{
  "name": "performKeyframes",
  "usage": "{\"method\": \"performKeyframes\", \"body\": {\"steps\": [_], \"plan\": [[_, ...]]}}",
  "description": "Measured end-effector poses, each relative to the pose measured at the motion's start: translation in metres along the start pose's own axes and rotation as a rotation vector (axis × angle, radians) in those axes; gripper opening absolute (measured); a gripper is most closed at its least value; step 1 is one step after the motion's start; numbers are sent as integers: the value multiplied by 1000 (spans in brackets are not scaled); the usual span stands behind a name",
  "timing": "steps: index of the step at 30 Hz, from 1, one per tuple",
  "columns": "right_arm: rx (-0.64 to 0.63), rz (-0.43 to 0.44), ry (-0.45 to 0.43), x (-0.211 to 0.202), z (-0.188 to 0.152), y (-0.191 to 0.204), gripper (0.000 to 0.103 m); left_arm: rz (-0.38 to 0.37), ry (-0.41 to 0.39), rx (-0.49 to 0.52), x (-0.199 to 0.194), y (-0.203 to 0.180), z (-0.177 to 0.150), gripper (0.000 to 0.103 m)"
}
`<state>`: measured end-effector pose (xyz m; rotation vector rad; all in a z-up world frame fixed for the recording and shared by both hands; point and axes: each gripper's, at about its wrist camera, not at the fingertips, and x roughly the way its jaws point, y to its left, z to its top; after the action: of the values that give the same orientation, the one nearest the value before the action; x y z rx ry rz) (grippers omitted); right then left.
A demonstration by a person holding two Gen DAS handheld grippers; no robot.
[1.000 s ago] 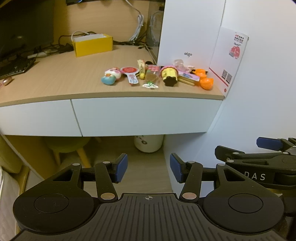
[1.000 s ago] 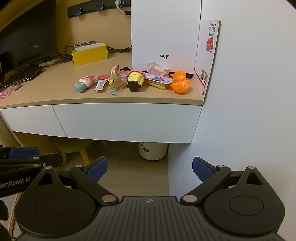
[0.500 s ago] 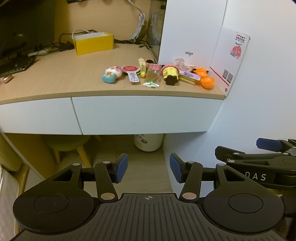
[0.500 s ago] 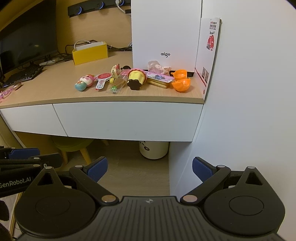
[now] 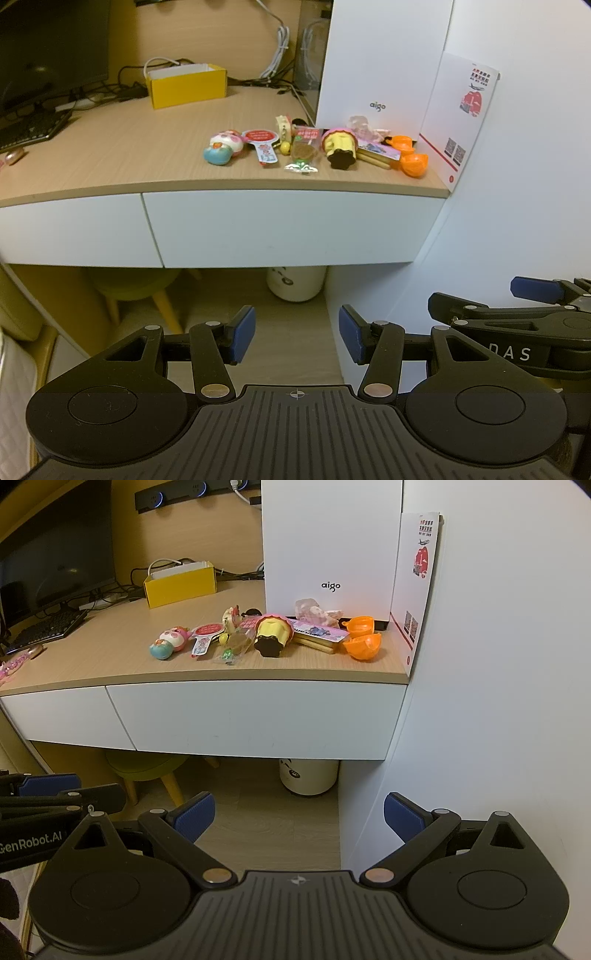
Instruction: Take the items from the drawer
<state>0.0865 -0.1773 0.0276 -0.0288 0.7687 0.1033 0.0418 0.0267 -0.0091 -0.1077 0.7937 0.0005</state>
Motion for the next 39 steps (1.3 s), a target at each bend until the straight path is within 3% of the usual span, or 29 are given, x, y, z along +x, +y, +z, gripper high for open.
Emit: {"method": "performKeyframes", "body": {"steps": [39], "plan": [[-8,10,7,3,-5,4,98,-3,2,1,0,3,0,55]]}}
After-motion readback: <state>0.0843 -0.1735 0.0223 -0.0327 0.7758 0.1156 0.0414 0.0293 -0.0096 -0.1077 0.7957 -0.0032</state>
